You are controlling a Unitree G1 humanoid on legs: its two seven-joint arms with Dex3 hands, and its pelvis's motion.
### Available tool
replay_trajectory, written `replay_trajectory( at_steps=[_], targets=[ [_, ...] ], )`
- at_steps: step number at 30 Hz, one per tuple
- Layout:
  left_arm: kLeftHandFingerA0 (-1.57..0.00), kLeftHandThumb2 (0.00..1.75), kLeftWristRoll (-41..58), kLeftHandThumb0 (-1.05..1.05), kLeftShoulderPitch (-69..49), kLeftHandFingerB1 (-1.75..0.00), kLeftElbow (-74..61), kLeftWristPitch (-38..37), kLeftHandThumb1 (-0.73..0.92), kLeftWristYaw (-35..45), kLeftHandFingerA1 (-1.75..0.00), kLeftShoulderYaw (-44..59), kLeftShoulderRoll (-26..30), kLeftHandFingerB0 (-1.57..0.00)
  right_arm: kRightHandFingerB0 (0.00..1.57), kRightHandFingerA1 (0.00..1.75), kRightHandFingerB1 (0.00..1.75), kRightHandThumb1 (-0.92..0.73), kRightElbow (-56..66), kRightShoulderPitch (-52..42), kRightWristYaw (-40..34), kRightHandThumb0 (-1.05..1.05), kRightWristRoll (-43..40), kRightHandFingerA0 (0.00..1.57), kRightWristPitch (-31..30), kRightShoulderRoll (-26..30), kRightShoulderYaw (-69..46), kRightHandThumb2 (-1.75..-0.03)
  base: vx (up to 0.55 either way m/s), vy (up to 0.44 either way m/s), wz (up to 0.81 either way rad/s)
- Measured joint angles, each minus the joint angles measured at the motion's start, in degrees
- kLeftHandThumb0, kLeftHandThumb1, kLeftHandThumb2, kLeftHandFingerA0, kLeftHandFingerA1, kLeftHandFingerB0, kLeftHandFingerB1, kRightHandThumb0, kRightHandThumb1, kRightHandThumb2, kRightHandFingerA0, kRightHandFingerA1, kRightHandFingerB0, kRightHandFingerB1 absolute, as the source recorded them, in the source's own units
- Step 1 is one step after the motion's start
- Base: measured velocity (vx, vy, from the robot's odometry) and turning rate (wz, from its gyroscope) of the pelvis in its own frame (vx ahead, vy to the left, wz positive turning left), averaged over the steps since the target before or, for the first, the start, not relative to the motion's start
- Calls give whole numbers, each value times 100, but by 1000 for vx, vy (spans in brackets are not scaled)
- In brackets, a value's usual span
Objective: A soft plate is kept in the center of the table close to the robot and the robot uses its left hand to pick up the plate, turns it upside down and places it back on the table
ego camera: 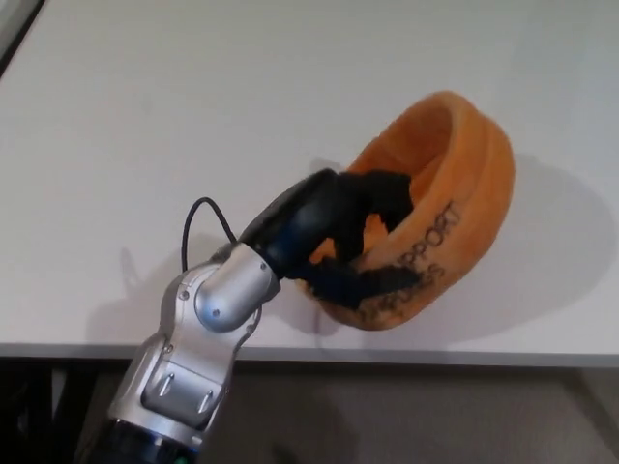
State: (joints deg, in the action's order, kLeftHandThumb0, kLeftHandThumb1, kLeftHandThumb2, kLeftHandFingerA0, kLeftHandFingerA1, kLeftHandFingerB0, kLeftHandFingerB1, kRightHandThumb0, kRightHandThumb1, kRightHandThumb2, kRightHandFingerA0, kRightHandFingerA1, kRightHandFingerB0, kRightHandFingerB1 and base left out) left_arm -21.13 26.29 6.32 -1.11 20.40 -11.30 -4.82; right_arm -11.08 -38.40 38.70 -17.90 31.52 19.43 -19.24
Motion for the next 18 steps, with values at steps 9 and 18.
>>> replay_trajectory(
  at_steps=[9,18],
  targets=[
    [-93,66,893,-27,-1,-175,-160,413,58,43,-175,555,-574,-71,16,45,25,-90,60,-25,0,-84,0,35,-25,0,32,-68,0,0,0],
    [-96,68,1693,-32,1,-175,-168,692,65,40,-175,1109,-857,-69,16,43,26,-89,69,-32,0,-82,0,34,-31,0,56,-68,0,0,0]
  ],
)
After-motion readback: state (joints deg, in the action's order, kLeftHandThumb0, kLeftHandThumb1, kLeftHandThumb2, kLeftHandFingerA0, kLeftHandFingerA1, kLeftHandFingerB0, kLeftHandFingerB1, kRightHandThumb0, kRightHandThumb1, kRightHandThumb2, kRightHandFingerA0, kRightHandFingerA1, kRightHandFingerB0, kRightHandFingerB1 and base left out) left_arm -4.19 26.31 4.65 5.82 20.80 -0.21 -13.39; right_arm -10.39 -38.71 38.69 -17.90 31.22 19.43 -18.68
